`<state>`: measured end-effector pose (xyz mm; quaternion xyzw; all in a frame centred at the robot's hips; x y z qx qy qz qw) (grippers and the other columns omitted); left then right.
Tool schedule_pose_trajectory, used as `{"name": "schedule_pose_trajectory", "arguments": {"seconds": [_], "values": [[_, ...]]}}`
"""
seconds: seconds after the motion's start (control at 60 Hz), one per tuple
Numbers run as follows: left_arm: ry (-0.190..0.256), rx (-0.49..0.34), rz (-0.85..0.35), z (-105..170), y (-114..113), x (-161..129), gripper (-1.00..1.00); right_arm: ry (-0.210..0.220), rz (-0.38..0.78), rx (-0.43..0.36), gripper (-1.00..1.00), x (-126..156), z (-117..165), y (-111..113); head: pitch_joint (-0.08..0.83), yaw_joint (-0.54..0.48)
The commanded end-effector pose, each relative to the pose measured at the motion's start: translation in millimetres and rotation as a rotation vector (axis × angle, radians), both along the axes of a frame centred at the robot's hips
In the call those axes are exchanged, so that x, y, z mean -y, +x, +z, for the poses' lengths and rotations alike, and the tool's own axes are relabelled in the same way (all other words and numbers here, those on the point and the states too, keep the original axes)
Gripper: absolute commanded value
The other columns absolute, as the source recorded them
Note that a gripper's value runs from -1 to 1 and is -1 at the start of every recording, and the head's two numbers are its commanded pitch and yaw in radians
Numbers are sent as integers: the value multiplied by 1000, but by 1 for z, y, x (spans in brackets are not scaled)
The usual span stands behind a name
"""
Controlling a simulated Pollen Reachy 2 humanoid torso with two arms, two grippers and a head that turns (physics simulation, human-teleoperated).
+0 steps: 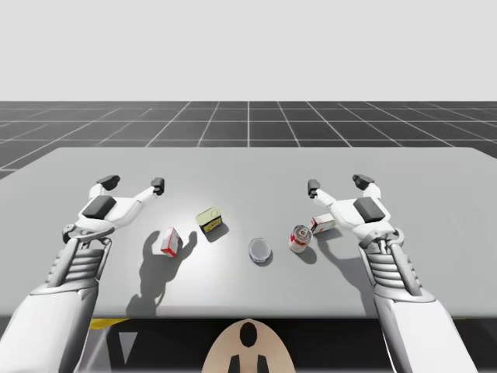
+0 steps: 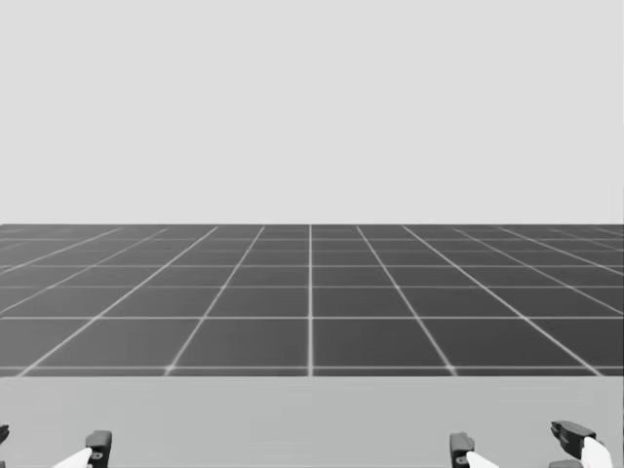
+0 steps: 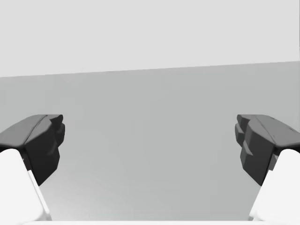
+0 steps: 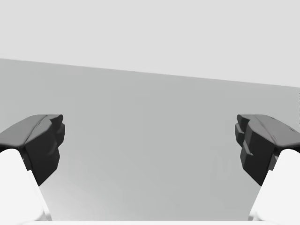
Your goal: Pick up the tomato soup can and lift it.
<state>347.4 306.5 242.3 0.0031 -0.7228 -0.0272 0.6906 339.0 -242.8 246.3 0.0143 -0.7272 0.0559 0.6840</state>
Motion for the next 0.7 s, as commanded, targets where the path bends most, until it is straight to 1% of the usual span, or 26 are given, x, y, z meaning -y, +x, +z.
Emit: {"name": "schedule_pose_trajectory", "arguments": {"seconds": [0.017,0.117,0.133,0.2,0.217,0.267,0.283,0.317,0.45,0.5,0.517,0.55,0.6,0.7], "values": [[-1,0,-1,0,0,0,-1000,6,-16,5,-1000,-1,-1,-1,6,-4],[-1,0,-1,0,0,0,-1000,5,-10,7,-1000,-2,2,-1,47,-1],[0,1,0,0,-1,0,-1000,-2,-12,7,-1000,-1,2,-1,70,2],[0,2,0,0,0,0,-1000,-6,-14,7,-1000,-1,2,-1,107,6],[0,2,0,0,0,0,-1000,-9,-16,8,-1000,-1,1,0,138,8],[2,3,1,0,0,0,-1000,-15,-17,8,-1000,-2,1,0,169,10],[4,3,2,0,0,-1,-1000,-16,-16,7,-1000,-2,0,0,201,12],[5,2,3,0,0,-1,-1000,-19,-15,6,-1000,-2,0,0,219,12],[10,0,5,-1,1,-1,-1000,-27,-12,1,-1000,-3,-2,2,345,6],[11,0,4,0,1,-1,-1000,-30,-12,-1,-1000,-3,-2,2,389,-1],[11,0,4,0,1,-1,-1000,-30,-12,-1,-1000,-3,-2,2,389,-1],[11,0,4,0,1,-1,-1000,-31,-11,-1,-1000,-3,-2,2,425,-13],[11,1,4,0,1,-1,-1000,-31,-11,-1,-1000,-4,-2,2,447,-24],[8,2,4,1,1,-1,-1000,-31,-13,-3,-1000,-3,-3,3,520,-70]]}}
